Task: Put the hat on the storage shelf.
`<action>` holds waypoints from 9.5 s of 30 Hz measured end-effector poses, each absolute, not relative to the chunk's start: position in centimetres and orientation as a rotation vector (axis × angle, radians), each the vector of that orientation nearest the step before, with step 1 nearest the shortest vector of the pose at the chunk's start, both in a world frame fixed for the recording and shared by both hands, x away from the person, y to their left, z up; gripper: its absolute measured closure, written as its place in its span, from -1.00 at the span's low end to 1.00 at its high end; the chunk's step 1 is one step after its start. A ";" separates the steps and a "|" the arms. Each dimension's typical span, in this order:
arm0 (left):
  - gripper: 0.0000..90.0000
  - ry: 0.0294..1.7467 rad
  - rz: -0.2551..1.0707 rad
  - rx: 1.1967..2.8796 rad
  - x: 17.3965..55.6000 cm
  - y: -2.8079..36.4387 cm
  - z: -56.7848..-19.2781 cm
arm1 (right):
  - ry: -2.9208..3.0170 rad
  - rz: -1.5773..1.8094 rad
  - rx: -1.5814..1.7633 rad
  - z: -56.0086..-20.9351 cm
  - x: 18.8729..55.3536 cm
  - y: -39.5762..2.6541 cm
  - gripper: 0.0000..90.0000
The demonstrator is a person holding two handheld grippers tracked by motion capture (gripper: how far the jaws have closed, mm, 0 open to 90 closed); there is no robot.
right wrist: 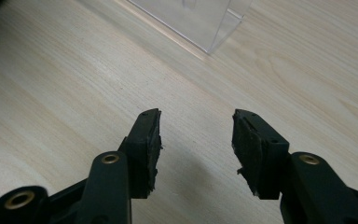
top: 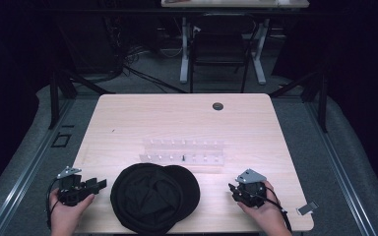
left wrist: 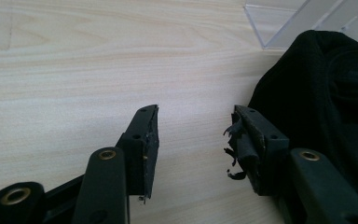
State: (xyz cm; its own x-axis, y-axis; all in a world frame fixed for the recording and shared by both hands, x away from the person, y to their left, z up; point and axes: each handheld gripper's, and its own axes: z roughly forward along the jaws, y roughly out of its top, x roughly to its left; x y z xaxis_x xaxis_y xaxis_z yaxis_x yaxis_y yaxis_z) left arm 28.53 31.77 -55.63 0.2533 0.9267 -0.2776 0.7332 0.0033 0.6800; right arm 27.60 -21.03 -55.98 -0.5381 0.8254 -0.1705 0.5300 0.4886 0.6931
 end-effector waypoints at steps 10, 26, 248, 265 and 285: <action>0.18 1.499 0.266 1.781 28.9 31.0 -55.2 | 2.234 0.811 1.116 -55.8 27.3 -21.6 0.07; 0.15 1.458 0.172 1.806 26.9 30.4 -53.5 | 2.242 0.888 1.124 -55.0 27.0 -22.2 0.26; 0.91 1.510 -0.449 1.571 35.4 28.9 -29.6 | 2.224 0.947 1.171 -55.2 27.2 -22.9 0.20; 0.91 1.481 -0.458 1.561 38.1 26.0 -28.8 | 2.215 0.957 1.178 -55.1 27.1 -23.0 0.20; 0.91 1.468 -0.446 1.592 41.6 20.7 -28.6 | 2.212 0.981 1.188 -54.9 27.2 -23.6 0.20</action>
